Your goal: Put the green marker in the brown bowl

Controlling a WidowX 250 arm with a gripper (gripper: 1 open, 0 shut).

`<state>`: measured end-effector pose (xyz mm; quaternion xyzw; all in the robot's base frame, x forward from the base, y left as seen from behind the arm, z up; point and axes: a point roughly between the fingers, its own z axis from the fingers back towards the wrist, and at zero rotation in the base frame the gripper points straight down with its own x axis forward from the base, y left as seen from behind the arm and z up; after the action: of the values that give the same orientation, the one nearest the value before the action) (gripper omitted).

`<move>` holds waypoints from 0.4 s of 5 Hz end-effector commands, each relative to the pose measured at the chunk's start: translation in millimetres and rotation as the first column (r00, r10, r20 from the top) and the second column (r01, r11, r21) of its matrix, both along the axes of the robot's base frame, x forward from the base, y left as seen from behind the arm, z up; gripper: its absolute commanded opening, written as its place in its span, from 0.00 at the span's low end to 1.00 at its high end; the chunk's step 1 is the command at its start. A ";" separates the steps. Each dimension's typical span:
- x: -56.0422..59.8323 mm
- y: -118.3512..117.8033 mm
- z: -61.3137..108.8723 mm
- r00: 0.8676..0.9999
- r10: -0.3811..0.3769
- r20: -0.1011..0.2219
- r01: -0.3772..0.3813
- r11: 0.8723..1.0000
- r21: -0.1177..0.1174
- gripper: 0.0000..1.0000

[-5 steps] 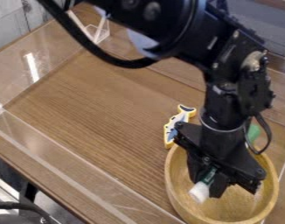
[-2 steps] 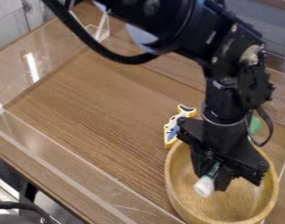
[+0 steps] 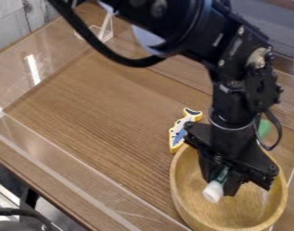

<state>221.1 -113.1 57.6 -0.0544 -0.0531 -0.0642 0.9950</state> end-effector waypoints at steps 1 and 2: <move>11.4 -2.9 8.3 0.999 0.013 0.044 -0.012 1.000 -0.027 0.00; 12.5 -3.4 6.4 0.999 0.016 0.047 -0.014 0.999 -0.034 0.00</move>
<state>224.1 -115.8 54.6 -0.0616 -0.0581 -0.0639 0.9944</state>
